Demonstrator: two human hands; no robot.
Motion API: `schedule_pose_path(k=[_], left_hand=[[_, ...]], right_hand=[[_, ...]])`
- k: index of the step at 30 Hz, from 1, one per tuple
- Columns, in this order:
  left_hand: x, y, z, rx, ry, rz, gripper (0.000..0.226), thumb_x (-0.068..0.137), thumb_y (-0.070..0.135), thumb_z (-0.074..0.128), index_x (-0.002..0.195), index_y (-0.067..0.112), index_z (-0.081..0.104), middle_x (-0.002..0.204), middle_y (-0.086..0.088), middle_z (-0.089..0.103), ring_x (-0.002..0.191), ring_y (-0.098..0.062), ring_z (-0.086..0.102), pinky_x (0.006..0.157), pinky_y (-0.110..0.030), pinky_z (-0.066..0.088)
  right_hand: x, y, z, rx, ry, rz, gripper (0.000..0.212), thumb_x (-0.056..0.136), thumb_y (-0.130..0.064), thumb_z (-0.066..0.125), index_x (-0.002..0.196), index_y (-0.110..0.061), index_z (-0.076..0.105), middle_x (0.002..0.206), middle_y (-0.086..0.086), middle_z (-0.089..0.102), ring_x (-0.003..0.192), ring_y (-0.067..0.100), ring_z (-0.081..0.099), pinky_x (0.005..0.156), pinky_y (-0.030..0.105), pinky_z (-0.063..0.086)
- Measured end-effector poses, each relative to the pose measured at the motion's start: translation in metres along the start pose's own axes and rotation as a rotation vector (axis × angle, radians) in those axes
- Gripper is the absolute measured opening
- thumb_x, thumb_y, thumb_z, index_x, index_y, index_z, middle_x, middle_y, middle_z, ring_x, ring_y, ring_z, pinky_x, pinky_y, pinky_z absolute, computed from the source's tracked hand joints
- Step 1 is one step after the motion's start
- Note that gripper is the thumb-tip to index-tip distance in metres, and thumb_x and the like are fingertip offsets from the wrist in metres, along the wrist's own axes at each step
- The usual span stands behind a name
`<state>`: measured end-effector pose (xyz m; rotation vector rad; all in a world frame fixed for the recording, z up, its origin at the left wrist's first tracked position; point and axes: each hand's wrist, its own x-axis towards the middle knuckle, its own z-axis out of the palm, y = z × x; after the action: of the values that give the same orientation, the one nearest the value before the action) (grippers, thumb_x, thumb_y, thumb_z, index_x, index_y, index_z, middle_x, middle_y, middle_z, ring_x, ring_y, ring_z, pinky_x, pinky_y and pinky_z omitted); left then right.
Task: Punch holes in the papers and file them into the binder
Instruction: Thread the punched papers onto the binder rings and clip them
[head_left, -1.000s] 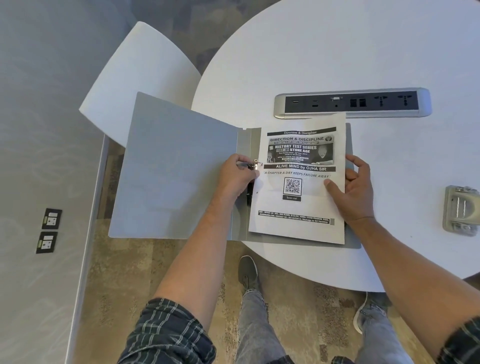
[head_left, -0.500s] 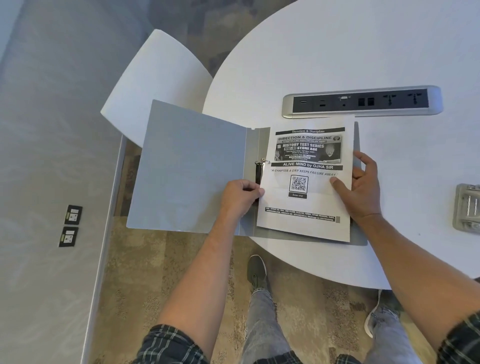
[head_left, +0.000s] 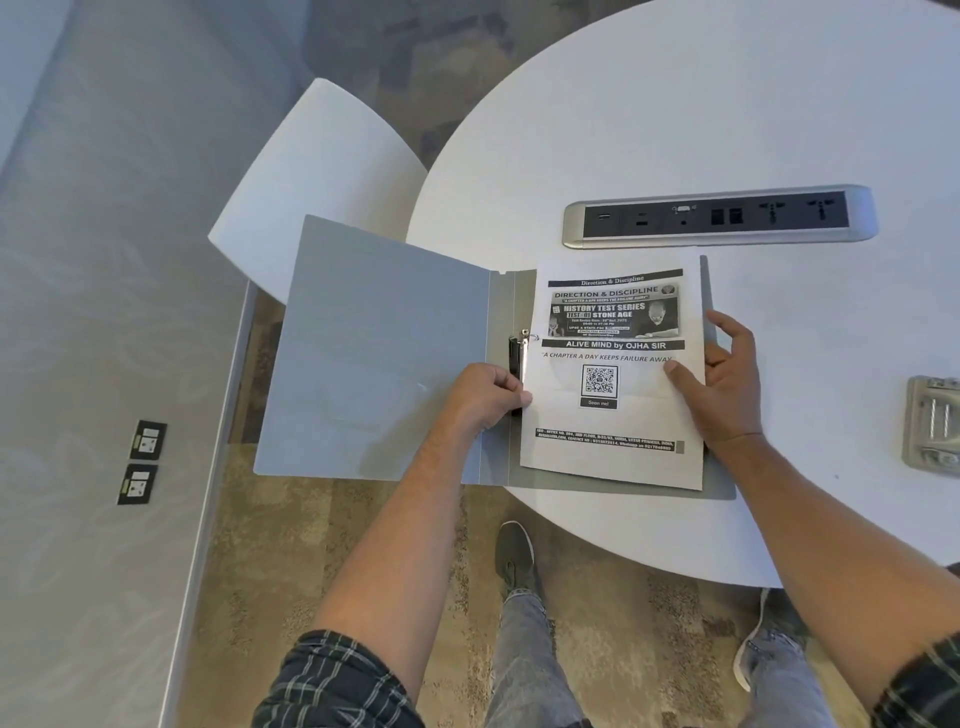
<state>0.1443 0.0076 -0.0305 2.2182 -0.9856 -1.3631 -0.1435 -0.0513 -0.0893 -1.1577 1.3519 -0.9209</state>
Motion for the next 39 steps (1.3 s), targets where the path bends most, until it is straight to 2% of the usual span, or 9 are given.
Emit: schedule_pose_path(k=[5,11,14,17,23,27,30,35,39], left_hand=[[-0.002,-0.005,0.002,0.025,0.022,0.033,0.009,0.081,0.012,0.082,0.08,0.006,0.075,0.079,-0.002,0.07,0.074,-0.015,0.061,0.076,-0.031,0.052],[-0.002,0.001,0.013,0.094,0.052,0.003,0.013,0.081,0.015,0.082,0.083,0.004,0.076,0.074,0.001,0.068,0.067,-0.014,0.059,0.057,-0.021,0.043],[0.0,0.002,0.017,0.158,0.069,-0.011,0.014,0.081,0.018,0.082,0.076,0.01,0.071,0.071,0.001,0.066,0.059,-0.014,0.055,0.056,-0.023,0.043],[-0.002,0.001,0.02,0.185,0.1,0.005,0.017,0.084,0.019,0.079,0.08,0.005,0.071,0.071,0.0,0.065,0.056,-0.014,0.053,0.057,-0.025,0.045],[-0.004,0.001,0.02,0.201,0.112,0.035,0.018,0.085,0.018,0.078,0.082,0.002,0.071,0.069,0.0,0.063,0.056,-0.01,0.052,0.056,-0.022,0.043],[-0.005,-0.001,0.02,0.195,0.116,0.046,0.017,0.085,0.02,0.077,0.081,0.004,0.071,0.069,0.001,0.064,0.059,-0.012,0.054,0.057,-0.022,0.044],[-0.008,-0.002,0.022,0.195,0.147,0.066,0.018,0.084,0.021,0.076,0.078,0.005,0.07,0.069,0.0,0.064,0.06,-0.013,0.055,0.059,-0.026,0.048],[-0.02,0.001,0.024,0.241,0.211,0.109,0.01,0.085,0.024,0.075,0.085,0.016,0.068,0.096,-0.003,0.065,0.077,-0.013,0.061,0.066,-0.025,0.047],[-0.049,0.005,0.012,0.352,0.324,0.188,0.026,0.089,0.032,0.071,0.112,0.021,0.066,0.121,0.001,0.054,0.105,-0.016,0.058,0.088,-0.029,0.047]], right_hand=[[-0.003,-0.002,0.002,0.028,0.024,-0.013,0.071,0.091,-0.003,0.073,0.144,-0.029,0.036,0.115,0.002,0.073,0.101,0.014,0.074,0.098,0.05,0.057],[-0.003,-0.006,0.002,0.018,0.057,-0.027,0.072,0.091,-0.005,0.074,0.147,-0.026,0.035,0.107,-0.007,0.068,0.089,0.001,0.072,0.088,0.033,0.057],[-0.002,-0.005,0.001,0.037,0.05,-0.035,0.073,0.09,-0.006,0.074,0.147,-0.026,0.035,0.106,-0.005,0.067,0.089,0.003,0.072,0.086,0.032,0.055],[0.0,-0.004,0.0,0.04,0.045,-0.033,0.073,0.09,-0.003,0.074,0.148,-0.026,0.035,0.107,-0.004,0.067,0.091,0.003,0.072,0.086,0.029,0.055],[-0.001,-0.005,0.002,0.016,0.051,-0.045,0.072,0.091,0.003,0.072,0.149,-0.019,0.035,0.11,-0.001,0.067,0.09,-0.004,0.071,0.079,0.014,0.054],[0.002,0.0,0.002,-0.053,0.054,-0.045,0.07,0.091,-0.006,0.074,0.15,-0.022,0.04,0.119,0.0,0.065,0.097,-0.003,0.068,0.088,0.013,0.052],[0.004,0.003,0.004,-0.067,0.05,-0.067,0.068,0.091,-0.004,0.074,0.15,-0.017,0.041,0.127,0.004,0.062,0.106,0.009,0.067,0.093,0.011,0.05],[0.003,0.002,0.004,-0.076,0.038,-0.072,0.069,0.09,0.0,0.073,0.147,-0.021,0.041,0.136,0.008,0.057,0.119,0.019,0.062,0.102,0.022,0.049],[-0.004,-0.008,0.012,-0.186,0.043,-0.08,0.063,0.089,0.006,0.067,0.143,-0.016,0.044,0.136,0.005,0.057,0.121,0.017,0.058,0.099,0.01,0.045]])
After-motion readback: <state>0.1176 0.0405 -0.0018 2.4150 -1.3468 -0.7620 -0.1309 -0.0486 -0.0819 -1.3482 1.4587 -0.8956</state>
